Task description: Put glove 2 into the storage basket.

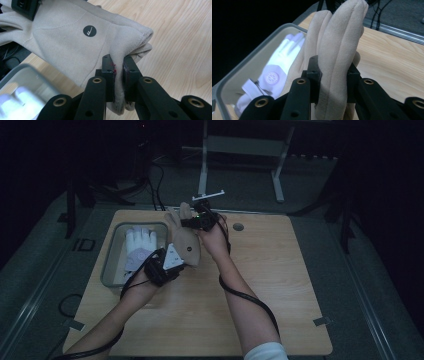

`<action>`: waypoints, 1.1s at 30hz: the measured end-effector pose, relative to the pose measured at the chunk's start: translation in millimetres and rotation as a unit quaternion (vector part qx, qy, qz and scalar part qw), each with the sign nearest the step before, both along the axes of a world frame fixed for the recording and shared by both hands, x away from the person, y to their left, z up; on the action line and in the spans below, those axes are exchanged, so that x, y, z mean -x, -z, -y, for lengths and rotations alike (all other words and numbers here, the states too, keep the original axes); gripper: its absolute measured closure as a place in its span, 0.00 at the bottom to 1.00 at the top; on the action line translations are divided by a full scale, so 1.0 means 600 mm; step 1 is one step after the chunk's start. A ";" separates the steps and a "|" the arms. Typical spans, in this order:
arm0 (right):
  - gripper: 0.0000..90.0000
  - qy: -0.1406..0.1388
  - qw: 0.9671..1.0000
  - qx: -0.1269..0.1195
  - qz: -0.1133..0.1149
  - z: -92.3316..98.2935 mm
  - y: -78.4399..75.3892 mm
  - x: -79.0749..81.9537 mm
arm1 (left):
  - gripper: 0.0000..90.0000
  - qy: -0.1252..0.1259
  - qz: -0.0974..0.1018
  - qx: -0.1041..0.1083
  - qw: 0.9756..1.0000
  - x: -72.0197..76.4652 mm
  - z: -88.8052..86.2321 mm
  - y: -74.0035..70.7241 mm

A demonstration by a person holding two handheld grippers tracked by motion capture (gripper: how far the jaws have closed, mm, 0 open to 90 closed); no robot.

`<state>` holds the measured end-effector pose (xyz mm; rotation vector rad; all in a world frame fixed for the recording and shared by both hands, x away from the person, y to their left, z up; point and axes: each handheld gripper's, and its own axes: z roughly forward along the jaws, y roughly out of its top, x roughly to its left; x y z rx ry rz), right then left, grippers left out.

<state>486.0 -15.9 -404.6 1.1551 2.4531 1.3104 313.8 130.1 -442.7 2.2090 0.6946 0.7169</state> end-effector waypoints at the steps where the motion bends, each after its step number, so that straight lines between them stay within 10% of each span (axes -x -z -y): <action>1: 0.81 -0.002 1.000 0.003 0.001 -0.008 0.000 0.000 | 0.92 -0.005 0.000 -0.001 1.000 0.003 -0.008 0.000; 22: 0.81 -0.051 0.998 0.023 0.007 -0.181 0.025 0.005 | 0.92 -0.075 -0.017 -0.009 0.997 0.028 -0.153 0.020; 33: 0.81 -0.068 0.997 0.038 -0.005 -0.237 0.071 -0.003 | 0.92 -0.089 -0.049 -0.008 0.995 0.022 -0.182 0.054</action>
